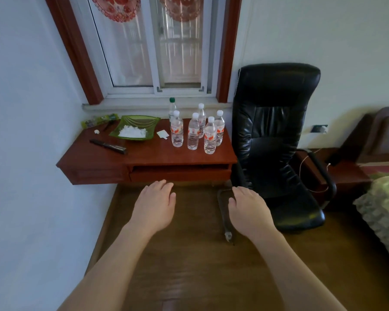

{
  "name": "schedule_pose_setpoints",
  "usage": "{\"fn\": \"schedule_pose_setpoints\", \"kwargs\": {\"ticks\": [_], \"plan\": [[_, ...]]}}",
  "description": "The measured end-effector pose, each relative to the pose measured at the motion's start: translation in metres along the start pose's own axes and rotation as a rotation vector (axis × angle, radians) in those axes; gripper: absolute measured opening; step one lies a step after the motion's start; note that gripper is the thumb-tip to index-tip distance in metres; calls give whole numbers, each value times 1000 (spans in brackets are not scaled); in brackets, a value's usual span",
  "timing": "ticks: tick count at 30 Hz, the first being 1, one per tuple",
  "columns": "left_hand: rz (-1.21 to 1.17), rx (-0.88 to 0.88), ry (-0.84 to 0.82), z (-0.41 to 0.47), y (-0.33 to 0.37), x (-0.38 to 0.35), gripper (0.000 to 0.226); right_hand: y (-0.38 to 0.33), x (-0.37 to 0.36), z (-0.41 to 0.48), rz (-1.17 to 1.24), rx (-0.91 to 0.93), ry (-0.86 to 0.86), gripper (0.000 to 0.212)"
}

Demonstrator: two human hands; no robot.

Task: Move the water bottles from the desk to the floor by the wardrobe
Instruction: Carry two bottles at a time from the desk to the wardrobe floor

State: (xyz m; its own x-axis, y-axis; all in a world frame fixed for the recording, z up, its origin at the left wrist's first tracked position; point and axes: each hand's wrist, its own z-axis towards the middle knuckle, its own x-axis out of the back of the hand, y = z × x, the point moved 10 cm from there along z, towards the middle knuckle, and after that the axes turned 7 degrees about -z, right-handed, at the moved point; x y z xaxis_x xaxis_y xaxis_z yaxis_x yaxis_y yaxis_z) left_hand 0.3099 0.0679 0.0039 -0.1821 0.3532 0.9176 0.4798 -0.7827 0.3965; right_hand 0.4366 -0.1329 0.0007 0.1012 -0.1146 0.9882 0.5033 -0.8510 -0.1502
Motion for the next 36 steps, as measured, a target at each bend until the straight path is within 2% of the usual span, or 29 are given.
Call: {"fn": "schedule_pose_setpoints", "kwargs": {"ticks": [8, 16, 24, 31, 36], "plan": [[-7, 19, 11, 97, 6, -11, 50, 10, 4, 96, 13, 43, -8, 49], [3, -47, 17, 223, 3, -23, 51, 5, -6, 210, 27, 19, 10, 42], [-10, -122, 0, 325, 21, -31, 52, 17, -12, 302, 82, -15, -3, 50], [-86, -93, 20, 394, 44, -48, 48, 45, -31, 386, 194, 8, -21, 54], [-185, -11, 15, 432, 57, -70, 66, 66, -47, 448, 278, 19, -85, 59]]}}
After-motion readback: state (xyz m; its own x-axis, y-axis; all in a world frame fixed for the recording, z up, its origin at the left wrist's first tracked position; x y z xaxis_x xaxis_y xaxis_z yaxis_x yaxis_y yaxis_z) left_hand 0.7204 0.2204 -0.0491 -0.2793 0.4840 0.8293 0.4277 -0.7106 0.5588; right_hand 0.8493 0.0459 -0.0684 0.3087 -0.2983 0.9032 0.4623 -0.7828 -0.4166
